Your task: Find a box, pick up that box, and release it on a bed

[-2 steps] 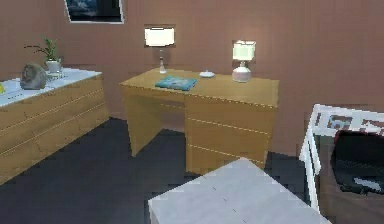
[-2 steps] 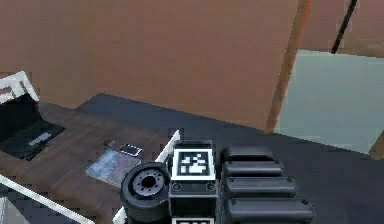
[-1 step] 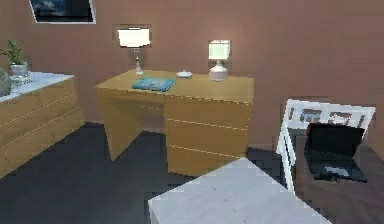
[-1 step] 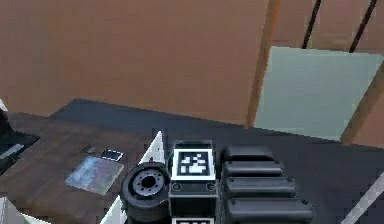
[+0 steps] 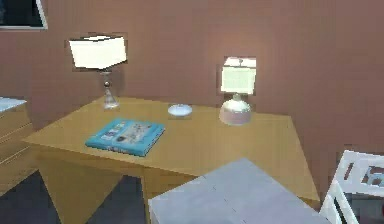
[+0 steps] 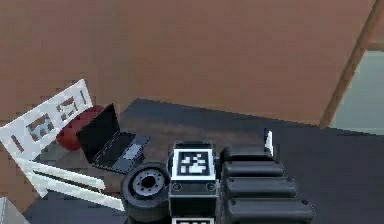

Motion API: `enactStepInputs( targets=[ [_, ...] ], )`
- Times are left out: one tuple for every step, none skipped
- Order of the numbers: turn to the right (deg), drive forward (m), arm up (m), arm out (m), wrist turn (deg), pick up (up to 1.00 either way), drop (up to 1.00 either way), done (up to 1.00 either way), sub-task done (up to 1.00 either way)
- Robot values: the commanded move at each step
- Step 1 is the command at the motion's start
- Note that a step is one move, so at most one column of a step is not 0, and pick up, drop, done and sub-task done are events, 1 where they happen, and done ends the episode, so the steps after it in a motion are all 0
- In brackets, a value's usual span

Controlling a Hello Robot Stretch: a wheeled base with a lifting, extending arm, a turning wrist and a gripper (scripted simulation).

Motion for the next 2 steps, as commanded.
enactStepInputs(
  targets=[
    [-45.0,0.00,0.00,0.00,0.0,0.00,0.00,0.00,0.00],
    [-45.0,0.00,0.00,0.00,0.0,0.00,0.00,0.00,0.00]
  ],
)
